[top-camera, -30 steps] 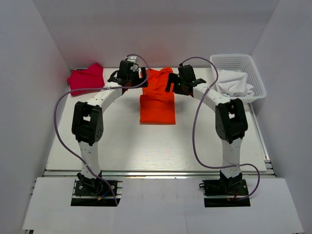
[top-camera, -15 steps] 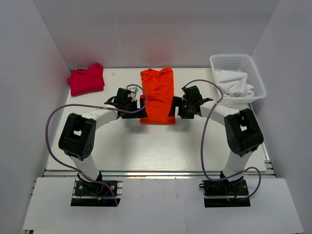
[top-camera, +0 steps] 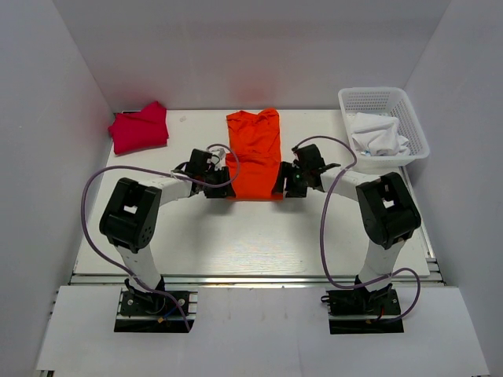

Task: Fold and stack the t-shirts
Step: Grab one side of the 2/3 rectangular tshirt with both arms

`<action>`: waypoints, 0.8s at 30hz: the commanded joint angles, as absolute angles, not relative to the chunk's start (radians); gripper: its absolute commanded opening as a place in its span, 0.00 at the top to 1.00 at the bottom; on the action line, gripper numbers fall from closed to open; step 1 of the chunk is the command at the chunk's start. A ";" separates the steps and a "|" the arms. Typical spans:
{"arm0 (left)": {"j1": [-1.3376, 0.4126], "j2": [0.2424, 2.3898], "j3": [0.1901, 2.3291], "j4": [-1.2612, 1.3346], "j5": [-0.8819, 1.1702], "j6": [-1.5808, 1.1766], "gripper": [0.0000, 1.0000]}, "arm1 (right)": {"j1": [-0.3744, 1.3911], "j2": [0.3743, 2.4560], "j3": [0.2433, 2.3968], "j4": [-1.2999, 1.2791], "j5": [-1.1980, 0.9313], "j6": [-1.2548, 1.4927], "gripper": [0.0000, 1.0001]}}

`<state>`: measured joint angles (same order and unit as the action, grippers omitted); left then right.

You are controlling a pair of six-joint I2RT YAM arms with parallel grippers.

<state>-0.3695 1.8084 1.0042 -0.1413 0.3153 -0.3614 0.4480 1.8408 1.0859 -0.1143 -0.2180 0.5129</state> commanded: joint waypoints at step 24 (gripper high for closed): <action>-0.393 1.482 0.864 -0.247 0.497 -0.334 1.00 | 0.456 1.543 0.842 -0.075 -0.308 0.459 1.00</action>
<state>-0.3847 1.6421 0.8787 -0.1841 0.4072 -0.3634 0.4541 1.6527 0.8829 -0.0330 -0.2771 0.5034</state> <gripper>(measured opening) 0.017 0.012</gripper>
